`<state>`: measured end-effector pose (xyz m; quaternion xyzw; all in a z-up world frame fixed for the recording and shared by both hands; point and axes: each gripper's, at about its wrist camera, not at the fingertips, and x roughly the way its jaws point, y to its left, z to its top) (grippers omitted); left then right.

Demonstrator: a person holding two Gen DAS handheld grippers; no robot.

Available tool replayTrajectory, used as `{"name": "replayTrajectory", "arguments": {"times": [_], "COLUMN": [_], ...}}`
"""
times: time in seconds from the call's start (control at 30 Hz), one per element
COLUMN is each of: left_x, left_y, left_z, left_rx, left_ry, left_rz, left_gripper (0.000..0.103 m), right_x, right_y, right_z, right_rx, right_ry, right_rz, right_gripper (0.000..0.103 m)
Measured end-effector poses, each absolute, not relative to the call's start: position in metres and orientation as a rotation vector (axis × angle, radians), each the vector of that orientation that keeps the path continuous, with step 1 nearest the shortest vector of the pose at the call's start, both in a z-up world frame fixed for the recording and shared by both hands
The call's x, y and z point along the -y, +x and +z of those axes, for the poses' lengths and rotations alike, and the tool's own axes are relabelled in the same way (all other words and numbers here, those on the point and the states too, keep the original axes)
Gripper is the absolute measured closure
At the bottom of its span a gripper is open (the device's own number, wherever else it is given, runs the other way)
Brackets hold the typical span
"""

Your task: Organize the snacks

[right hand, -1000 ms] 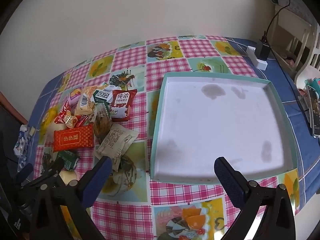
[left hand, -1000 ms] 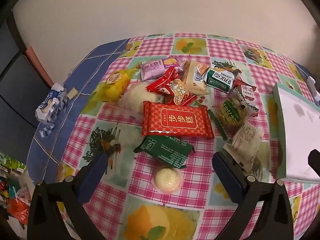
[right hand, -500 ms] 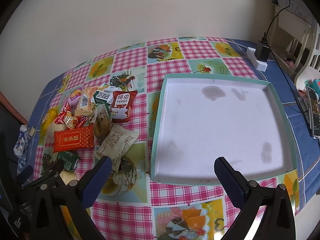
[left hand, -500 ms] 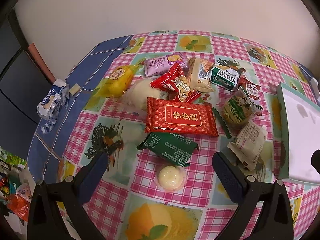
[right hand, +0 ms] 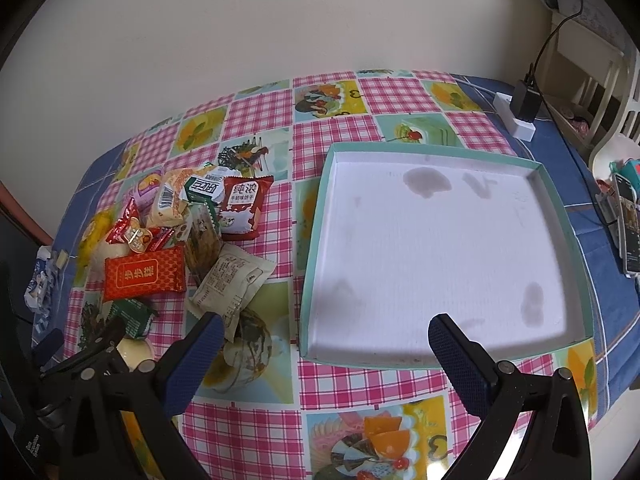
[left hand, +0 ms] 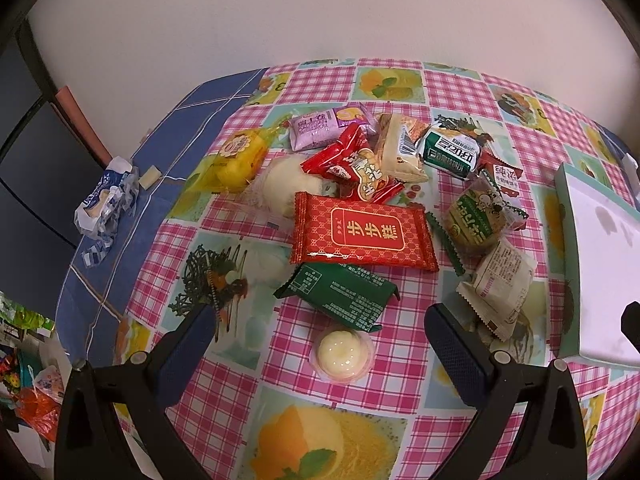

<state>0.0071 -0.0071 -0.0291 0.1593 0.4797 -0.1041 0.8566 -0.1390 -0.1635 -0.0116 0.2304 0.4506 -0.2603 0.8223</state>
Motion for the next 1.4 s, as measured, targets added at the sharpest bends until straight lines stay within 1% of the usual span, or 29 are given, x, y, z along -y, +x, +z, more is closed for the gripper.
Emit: {"name": "replayTrajectory", "arguments": {"times": [1.13,1.4], "left_x": [0.003,-0.012], "left_y": [0.010,0.021], "left_z": [-0.037,-0.040], "left_rx": [-1.038,-1.098], "left_ry": [0.342,0.250], "left_rz": [-0.202,-0.174], "left_gripper": [0.000,0.000], "right_x": [0.162,0.159], "right_y": [-0.137,-0.123], "right_z": [-0.016,-0.021], "right_rx": [-0.964,-0.987], "right_ry": [0.490,0.499], "right_rz": [-0.556,-0.522], "right_gripper": [0.000,0.000]}}
